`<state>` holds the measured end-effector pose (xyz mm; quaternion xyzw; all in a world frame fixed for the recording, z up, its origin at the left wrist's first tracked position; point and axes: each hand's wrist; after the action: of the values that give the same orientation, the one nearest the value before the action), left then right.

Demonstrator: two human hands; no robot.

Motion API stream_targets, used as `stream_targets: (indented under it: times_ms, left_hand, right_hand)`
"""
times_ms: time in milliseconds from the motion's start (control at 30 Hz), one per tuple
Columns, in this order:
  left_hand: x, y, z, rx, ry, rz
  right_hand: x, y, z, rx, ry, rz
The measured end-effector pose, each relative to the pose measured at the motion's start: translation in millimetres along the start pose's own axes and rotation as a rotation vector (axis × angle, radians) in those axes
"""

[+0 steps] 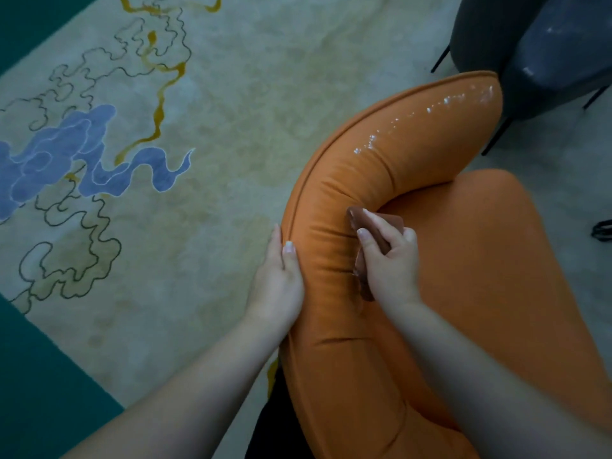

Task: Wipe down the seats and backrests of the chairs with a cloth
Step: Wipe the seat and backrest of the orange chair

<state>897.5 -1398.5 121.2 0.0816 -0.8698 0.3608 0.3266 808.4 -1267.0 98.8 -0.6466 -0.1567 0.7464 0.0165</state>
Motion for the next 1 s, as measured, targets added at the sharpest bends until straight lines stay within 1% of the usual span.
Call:
stream_targets:
  times_ms: [133,233,333,400,533,600,700,767,833,933,1000]
  left_hand:
    - [48,3,59,-0.069,0.131,0.169]
    - [81,11,98,-0.107,0.202,0.267]
    - [118,23,132,-0.172,0.224,0.32]
    - [135,31,146,-0.186,0.22,0.317]
    - [133,37,152,-0.088,0.229,0.306]
    - [130,37,151,-0.065,0.232,0.302]
    - [132,38,150,-0.034,0.239,0.308]
    - [132,39,149,-0.024,0.249,0.321]
    - [131,38,149,-0.021,0.251,0.339]
    - [131,39,150,-0.029,0.238,0.352]
    - [132,39,150,-0.037,0.228,0.342]
  right_hand:
    - [-3,13,23,0.067,0.01,-0.019]
    - [-4,15,43,0.123,-0.005,-0.097]
    - [-4,15,61,0.172,0.011,-0.154]
    - [0,13,70,0.205,0.016,-0.189]
    - [9,13,94,0.25,0.027,-0.241]
    - [9,17,113,0.254,0.011,-0.256]
    - [9,30,147,0.198,-0.034,-0.333]
    - [6,43,157,0.165,-0.014,-0.423]
    - [1,57,145,0.173,0.006,-0.492]
    - [-12,69,110,0.141,-0.092,-0.516]
    - [-11,65,114,0.112,-0.136,-0.542]
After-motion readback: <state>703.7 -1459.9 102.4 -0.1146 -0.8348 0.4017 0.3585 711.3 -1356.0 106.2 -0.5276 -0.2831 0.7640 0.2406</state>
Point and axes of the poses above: each hand's wrist, its own z-axis towards the middle knuckle, its own y-axis out of the palm, x = y × z, and after that the axes turned 15 degrees about -y, right-handed
